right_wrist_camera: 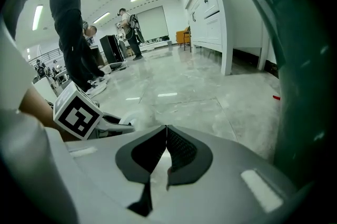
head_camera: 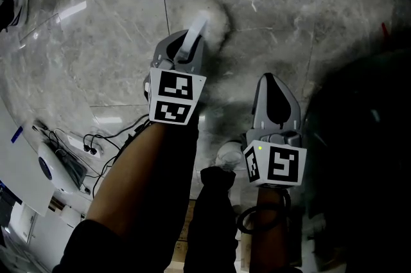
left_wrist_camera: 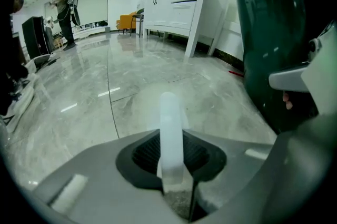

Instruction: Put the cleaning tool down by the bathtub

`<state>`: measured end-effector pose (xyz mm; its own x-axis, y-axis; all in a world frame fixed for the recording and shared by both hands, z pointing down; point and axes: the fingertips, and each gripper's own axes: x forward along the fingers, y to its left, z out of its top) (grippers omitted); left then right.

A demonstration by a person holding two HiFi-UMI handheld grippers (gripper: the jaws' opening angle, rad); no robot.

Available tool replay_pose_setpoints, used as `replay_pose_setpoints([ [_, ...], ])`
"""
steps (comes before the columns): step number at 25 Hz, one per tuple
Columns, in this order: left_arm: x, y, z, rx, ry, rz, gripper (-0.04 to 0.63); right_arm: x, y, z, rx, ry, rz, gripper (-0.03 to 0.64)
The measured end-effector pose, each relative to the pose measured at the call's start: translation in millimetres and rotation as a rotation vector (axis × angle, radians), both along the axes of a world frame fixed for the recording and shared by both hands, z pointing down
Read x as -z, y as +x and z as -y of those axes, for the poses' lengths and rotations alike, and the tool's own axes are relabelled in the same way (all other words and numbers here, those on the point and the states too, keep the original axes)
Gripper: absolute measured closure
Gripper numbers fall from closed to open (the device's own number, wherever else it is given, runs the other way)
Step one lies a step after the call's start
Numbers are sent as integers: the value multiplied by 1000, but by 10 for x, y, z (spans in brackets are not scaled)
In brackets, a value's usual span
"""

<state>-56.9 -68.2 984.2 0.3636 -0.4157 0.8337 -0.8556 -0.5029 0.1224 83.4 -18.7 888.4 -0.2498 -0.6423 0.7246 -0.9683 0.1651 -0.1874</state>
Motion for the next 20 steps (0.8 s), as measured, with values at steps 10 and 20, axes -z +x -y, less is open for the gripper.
replay_pose_setpoints([
  [10, -68, 90, 94, -46, 30, -19, 525, -149, -31, -45, -1, -16, 5, 603],
  [20, 71, 177, 166, -85, 72, -37, 486, -81, -35, -5, 3, -10, 5, 601],
])
